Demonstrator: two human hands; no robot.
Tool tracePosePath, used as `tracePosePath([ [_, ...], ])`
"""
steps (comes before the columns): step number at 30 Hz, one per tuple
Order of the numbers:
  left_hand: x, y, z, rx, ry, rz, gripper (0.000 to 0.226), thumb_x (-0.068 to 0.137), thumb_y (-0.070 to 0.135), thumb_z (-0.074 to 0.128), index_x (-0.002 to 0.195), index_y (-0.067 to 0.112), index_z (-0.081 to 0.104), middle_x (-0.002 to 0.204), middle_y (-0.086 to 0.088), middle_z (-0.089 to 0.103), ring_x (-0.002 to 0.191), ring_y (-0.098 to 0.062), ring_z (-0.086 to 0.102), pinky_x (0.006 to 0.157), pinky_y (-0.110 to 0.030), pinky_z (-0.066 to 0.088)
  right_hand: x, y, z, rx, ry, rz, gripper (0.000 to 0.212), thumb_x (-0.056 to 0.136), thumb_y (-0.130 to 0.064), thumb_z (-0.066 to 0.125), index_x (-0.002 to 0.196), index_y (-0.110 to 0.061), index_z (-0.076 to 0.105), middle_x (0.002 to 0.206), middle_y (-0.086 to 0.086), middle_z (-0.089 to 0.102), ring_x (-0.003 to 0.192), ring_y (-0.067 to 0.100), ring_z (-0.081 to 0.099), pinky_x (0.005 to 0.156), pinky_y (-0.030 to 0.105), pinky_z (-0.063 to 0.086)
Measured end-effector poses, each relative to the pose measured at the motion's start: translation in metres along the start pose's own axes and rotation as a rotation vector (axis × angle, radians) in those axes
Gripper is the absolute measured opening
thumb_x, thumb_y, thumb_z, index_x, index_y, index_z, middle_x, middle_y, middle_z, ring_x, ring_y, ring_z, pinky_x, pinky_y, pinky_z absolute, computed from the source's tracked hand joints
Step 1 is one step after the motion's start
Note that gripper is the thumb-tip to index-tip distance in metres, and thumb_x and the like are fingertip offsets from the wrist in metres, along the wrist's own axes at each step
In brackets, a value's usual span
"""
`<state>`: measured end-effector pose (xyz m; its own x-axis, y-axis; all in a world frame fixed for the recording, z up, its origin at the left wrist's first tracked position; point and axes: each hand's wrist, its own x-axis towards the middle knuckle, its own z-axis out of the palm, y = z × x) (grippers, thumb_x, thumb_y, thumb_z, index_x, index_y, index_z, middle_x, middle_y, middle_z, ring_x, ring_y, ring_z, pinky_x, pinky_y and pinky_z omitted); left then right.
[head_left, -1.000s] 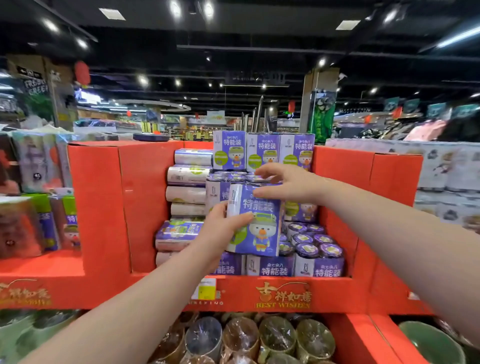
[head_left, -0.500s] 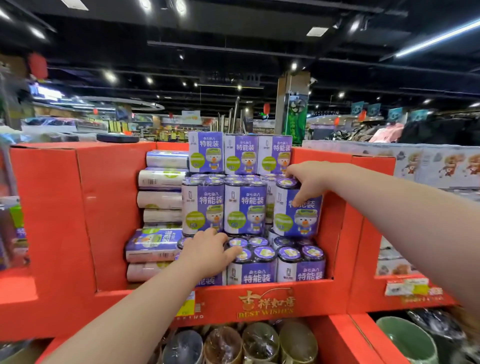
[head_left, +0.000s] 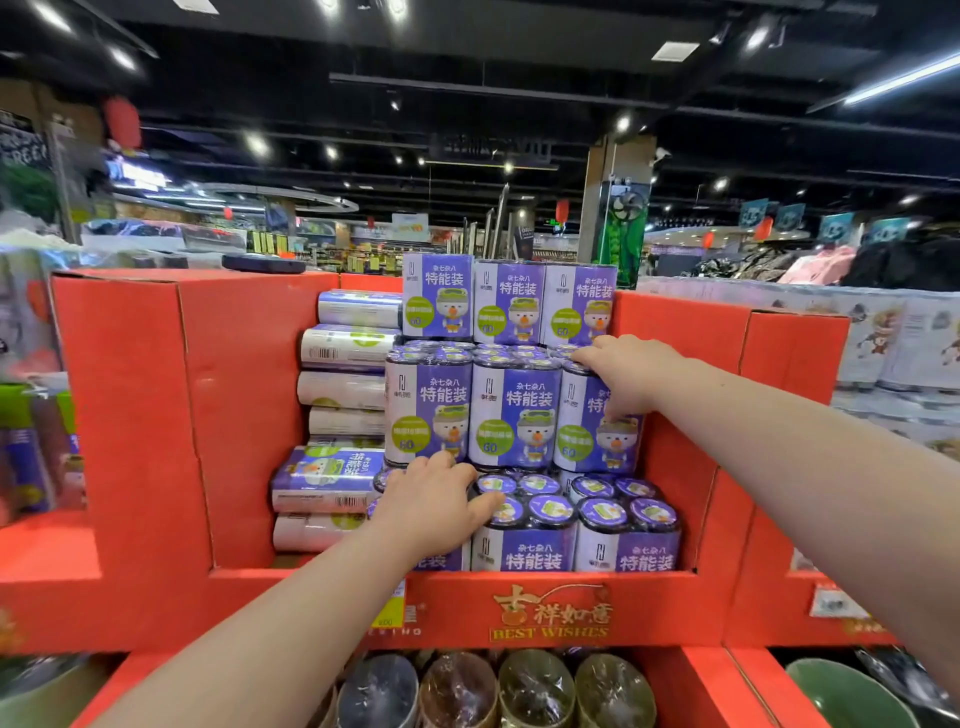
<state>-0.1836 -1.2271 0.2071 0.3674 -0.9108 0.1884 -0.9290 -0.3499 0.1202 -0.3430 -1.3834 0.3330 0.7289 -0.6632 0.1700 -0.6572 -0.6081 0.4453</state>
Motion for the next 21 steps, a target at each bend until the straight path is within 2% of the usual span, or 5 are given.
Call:
tracePosePath([
  [3,-0.001,0.001,-0.001,-0.003,0.010,0.001,0.057,0.094,0.061,0.034,0.134,0.024,0.049,0.129,-0.004,0.048,0.123,-0.026,0.043,0.098,-0.043,0.034,-0.002,-0.004,0.005,-0.028,0.069,0.023,0.067,0.082,-0.025,0.071,0.139,-0.018,0.037,0.132,0.008,0.044,0.119,0.030,0.049,0.077,0.038,0.045],
  [5,-0.001,0.001,-0.001,-0.005,0.017,0.003,0.055,0.094,0.060,0.035,0.133,0.025,0.051,0.129,-0.003,0.048,0.123,-0.026,0.043,0.098,-0.043,0.034,-0.004,-0.007,0.009,-0.019,0.114,0.042,0.062,0.085,-0.021,0.066,0.139,-0.017,0.037,0.132,0.008,0.044,0.120,0.030,0.048,0.078,0.038,0.045],
  [13,-0.007,0.002,-0.003,-0.062,0.051,0.010,0.052,0.095,0.059,0.036,0.128,0.024,0.056,0.123,-0.002,0.052,0.118,-0.023,0.048,0.095,-0.041,0.037,-0.029,-0.015,0.026,0.140,0.243,0.089,0.081,0.080,-0.024,0.070,0.147,-0.019,0.024,0.145,0.006,0.033,0.130,0.028,0.038,0.098,0.040,0.038],
  [17,-0.016,0.007,-0.007,-0.062,0.220,0.028,0.042,0.096,0.051,0.042,0.112,0.019,0.064,0.112,0.000,0.059,0.109,-0.022,0.055,0.089,-0.036,0.043,-0.056,-0.022,0.022,0.232,0.348,0.012,0.059,0.086,-0.024,0.058,0.141,-0.019,0.039,0.140,0.004,0.041,0.127,0.027,0.042,0.099,0.038,0.038],
  [21,-0.035,0.020,-0.007,0.024,0.378,0.006,0.033,0.093,0.039,0.049,0.110,0.017,0.066,0.113,-0.003,0.061,0.109,-0.026,0.055,0.088,-0.035,0.043,-0.086,-0.045,0.022,0.247,0.370,-0.125,0.038,0.089,-0.027,0.049,0.126,-0.021,0.055,0.124,0.001,0.057,0.117,0.027,0.050,0.095,0.038,0.042],
])
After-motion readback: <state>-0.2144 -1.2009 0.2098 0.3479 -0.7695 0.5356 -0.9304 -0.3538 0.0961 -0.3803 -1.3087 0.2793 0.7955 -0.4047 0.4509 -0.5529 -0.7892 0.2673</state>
